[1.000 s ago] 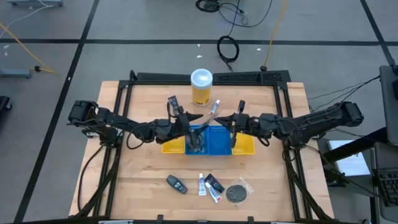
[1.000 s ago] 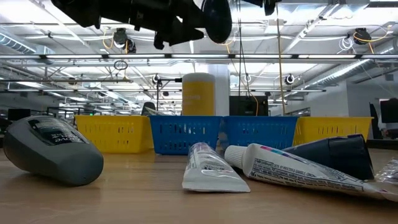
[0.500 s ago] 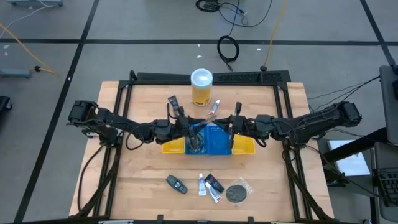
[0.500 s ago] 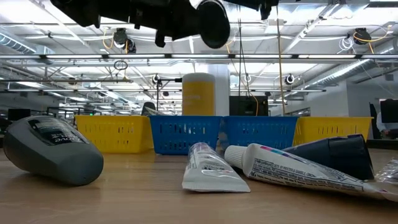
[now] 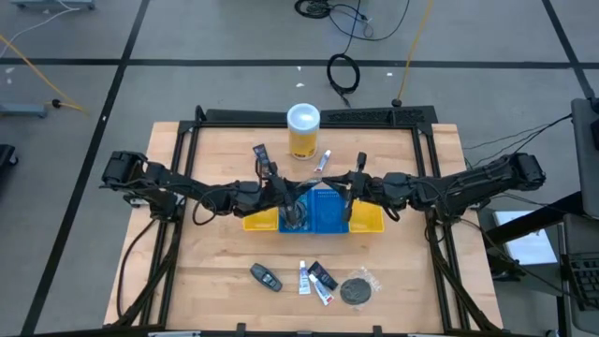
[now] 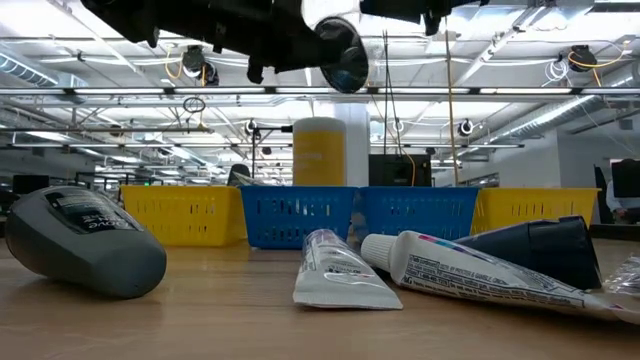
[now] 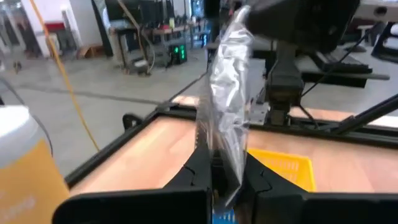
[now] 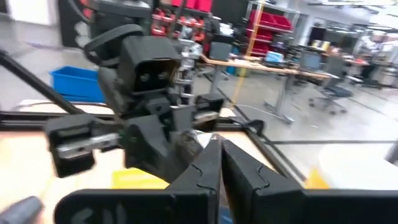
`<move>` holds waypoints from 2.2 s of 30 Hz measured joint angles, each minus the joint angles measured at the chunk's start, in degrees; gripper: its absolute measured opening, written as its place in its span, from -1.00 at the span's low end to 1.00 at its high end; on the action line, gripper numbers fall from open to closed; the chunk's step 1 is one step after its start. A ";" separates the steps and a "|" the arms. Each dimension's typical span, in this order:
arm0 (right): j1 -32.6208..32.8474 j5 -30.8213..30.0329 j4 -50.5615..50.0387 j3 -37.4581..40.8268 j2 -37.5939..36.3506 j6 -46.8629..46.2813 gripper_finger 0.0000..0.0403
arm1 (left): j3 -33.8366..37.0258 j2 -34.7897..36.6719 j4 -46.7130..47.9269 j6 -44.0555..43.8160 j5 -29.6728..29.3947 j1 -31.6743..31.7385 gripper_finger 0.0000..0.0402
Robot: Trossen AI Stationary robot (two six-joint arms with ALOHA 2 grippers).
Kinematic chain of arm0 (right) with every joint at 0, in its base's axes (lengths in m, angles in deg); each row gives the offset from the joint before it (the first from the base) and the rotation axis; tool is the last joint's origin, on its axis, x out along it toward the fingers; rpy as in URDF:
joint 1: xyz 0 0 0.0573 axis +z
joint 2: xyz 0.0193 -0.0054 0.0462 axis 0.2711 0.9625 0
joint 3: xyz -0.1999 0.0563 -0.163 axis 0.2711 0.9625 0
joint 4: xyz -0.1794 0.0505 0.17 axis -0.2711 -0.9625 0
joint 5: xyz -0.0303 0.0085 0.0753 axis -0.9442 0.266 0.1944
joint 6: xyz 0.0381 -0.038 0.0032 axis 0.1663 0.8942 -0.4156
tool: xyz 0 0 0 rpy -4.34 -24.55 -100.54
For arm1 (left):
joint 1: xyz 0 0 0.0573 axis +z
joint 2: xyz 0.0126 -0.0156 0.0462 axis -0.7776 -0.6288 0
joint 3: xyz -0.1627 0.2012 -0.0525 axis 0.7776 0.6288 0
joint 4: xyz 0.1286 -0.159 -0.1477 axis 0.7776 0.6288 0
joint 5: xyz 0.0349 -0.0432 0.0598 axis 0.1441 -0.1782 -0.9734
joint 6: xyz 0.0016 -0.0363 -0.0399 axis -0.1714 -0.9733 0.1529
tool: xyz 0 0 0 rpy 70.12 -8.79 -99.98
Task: Pick & Place Travel size toiletries
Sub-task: Put the black comb into the left blue bin
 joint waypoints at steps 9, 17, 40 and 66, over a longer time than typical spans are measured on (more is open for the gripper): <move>-0.07 -2.78 -8.73 0.00 -2.81 -0.24 -0.70 | 0.01 3.29 12.54 -12.16 -0.50 0.10 -0.92; 0.02 -2.79 -14.35 0.07 -5.08 -0.79 -0.61 | -0.16 8.82 27.71 -28.27 8.95 2.39 -0.95; 0.02 -2.75 -22.12 0.05 -5.81 -3.45 -0.63 | -0.04 6.70 41.87 -44.96 27.08 6.90 -0.93; 0.04 -2.73 -19.76 2.58 -5.79 -3.29 -0.63 | -0.04 2.51 41.80 -49.74 28.23 6.90 -0.62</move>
